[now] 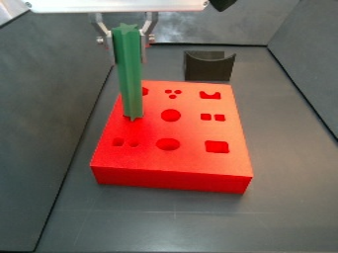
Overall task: Pick up the star object. Move up. Move to above the board. Insert the star object.
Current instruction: Insert the star object.
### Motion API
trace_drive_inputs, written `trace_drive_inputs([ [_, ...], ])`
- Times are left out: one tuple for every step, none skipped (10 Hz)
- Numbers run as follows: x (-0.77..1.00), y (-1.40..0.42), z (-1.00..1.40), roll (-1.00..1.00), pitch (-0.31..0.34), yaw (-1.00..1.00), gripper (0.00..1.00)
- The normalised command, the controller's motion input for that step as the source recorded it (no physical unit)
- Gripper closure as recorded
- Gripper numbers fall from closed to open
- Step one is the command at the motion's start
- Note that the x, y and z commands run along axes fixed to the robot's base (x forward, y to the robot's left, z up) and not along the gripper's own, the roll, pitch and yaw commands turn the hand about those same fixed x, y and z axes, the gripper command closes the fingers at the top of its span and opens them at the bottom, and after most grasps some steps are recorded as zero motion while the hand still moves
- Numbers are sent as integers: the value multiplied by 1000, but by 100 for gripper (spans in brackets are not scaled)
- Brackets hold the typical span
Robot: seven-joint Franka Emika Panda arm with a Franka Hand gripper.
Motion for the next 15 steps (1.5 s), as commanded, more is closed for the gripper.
trace_drive_inputs([
  [0, 0, 0, 0, 0, 11, 100],
  [0, 0, -31, 0, 0, 0, 100],
  [80, 0, -97, 0, -19, 0, 100],
  [26, 0, -111, 0, -59, 0, 100],
  [0, 0, -183, 7, -146, 0, 100],
  [17, 0, -214, 10, -194, 0, 100],
  [11, 0, -234, 4, -186, 0, 100],
  [17, 0, -237, 34, -74, 0, 100],
  [20, 0, -231, 26, -76, 0, 100],
  [0, 0, -46, 0, 19, 0, 100],
  [0, 0, 0, 0, -24, 0, 100],
  [0, 34, -51, 20, -286, 20, 100],
  [0, 0, -137, 93, -314, 9, 100],
  [0, 0, -203, 141, -250, 0, 100],
  [0, 0, -231, 146, -290, 0, 100],
])
